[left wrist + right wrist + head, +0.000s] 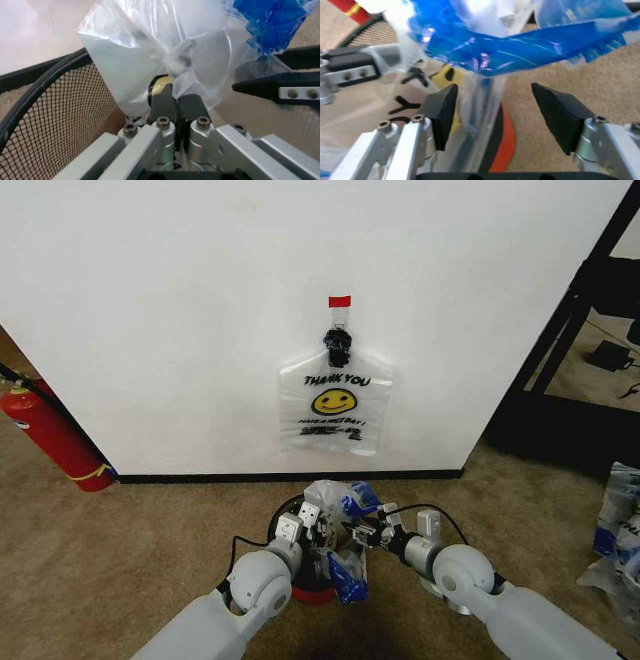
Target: Pick up the garbage bag from the wall and place it over the trash bin.
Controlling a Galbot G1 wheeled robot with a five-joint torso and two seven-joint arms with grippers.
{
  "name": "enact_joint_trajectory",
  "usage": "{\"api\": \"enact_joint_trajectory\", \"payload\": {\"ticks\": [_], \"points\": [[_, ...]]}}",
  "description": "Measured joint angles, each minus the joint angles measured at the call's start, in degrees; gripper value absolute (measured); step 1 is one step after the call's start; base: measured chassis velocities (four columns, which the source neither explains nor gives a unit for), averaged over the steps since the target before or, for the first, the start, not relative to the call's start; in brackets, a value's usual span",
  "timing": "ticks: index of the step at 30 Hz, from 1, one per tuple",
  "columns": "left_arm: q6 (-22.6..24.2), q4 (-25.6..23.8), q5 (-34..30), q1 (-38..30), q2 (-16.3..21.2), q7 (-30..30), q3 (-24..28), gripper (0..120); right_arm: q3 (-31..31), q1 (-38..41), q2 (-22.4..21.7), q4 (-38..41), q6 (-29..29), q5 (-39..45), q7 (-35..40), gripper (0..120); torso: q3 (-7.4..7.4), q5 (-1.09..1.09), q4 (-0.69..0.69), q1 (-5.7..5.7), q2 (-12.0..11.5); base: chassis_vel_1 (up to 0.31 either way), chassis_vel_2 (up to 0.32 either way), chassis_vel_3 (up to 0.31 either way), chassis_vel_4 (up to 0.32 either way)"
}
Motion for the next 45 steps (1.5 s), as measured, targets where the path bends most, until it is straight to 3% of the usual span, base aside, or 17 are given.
{"api": "enact_joint_trajectory", "payload": {"ticks": [5, 16, 24, 30, 36, 45], "points": [[-0.1, -0.9, 0.2, 0.8, 0.0, 0.1, -0.6, 0, -0.5, 1.0, 1.1, 0.3, -4.8, 1.5, 3.1, 38, 0.00, 0.01, 0.00, 0.00, 0.0, 0.000, 0.000, 0.000, 0.000], [-0.3, -3.0, 0.4, 3.5, 0.8, 0.2, -2.4, 0, -0.4, 0.0, 3.0, 1.1, -6.0, 3.0, 4.4, 2, 0.00, 0.00, 0.00, 0.00, 0.0, 0.000, 0.000, 0.000, 0.000], [-0.8, -6.7, 0.7, 6.6, 1.5, 0.4, -3.1, 0, 1.6, -3.7, 3.6, 5.7, -2.1, 3.0, 9.6, 2, 0.00, 0.00, 0.00, 0.00, 0.0, 0.000, 0.000, 0.000, 0.000], [-2.6, -12.2, 1.3, 11.8, 1.2, 1.3, -4.7, 0, 4.1, -12.2, 5.1, 13.0, 12.1, 0.6, 18.1, 2, 0.00, 0.02, 0.02, -0.01, 0.0, 0.000, 0.000, 0.000, 0.000], [-9.1, -12.0, 9.2, 13.4, 1.0, 3.4, -6.9, 0, 11.5, -24.4, 6.1, 17.7, 14.0, -3.3, 17.6, 2, -0.01, -0.01, -0.02, -0.01, 0.0, 0.000, 0.000, 0.000, 0.000], [-7.4, -14.8, 10.0, 14.2, 3.5, 4.0, -10.3, 0, 19.5, -34.0, 9.6, 22.8, 17.2, -6.1, 17.5, 2, -0.01, -0.01, 0.00, -0.01, 0.0, 0.000, 0.000, 0.000, 0.000]]}}
